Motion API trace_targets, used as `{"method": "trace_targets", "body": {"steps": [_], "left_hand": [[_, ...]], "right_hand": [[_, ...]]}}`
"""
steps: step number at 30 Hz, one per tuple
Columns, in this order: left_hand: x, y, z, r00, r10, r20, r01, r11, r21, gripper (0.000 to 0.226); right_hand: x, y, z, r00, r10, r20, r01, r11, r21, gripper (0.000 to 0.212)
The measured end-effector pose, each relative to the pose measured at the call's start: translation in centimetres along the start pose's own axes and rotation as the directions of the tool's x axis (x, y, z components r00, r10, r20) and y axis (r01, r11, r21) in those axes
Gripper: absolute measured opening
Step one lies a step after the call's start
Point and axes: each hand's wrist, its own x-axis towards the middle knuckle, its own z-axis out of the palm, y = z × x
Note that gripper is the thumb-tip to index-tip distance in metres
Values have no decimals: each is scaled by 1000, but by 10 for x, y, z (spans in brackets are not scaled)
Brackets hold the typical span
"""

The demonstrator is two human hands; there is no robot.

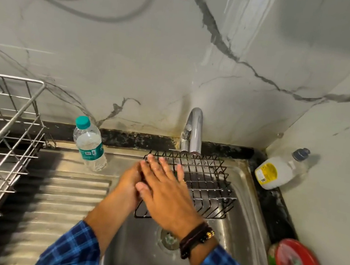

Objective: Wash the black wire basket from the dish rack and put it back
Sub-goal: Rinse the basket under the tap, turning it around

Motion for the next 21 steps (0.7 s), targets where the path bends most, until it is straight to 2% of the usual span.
{"method": "trace_targets", "body": {"steps": [3, 5, 7, 11, 14, 16, 18, 21], "left_hand": [[-6, 2, -8, 996, -10, -85, 11, 1000, 17, 36], [-9, 3, -12, 994, 1, -110, 1, 1000, 10, 36], [-11, 0, -13, 994, -3, -113, 4, 1000, 14, 36], [-13, -8, -7, 994, -20, -106, 21, 1000, 7, 36], [-13, -12, -6, 995, -6, -96, 6, 1000, 5, 36], [-13, -12, -9, 996, 10, -87, -11, 1000, -12, 37], [-15, -10, -10, 996, 15, -84, -16, 1000, -15, 38], [-16, -12, -8, 997, 2, -74, -1, 1000, 11, 41]], "right_hand": [[0, 47, -3, 982, 174, -71, -177, 984, -34, 64], [-6, 78, -5, 928, 372, -32, -371, 928, 27, 65], [-13, 86, -2, 893, 451, -5, -450, 891, 54, 65], [-14, 42, 12, 953, 262, -156, -255, 965, 59, 53], [-5, 28, 13, 937, 265, -226, -260, 964, 53, 41], [-2, 30, 14, 942, 214, -260, -221, 975, 3, 39], [1, 34, 13, 960, 160, -228, -163, 987, 7, 39], [7, 43, 9, 988, 139, -72, -139, 990, 3, 46]]}}
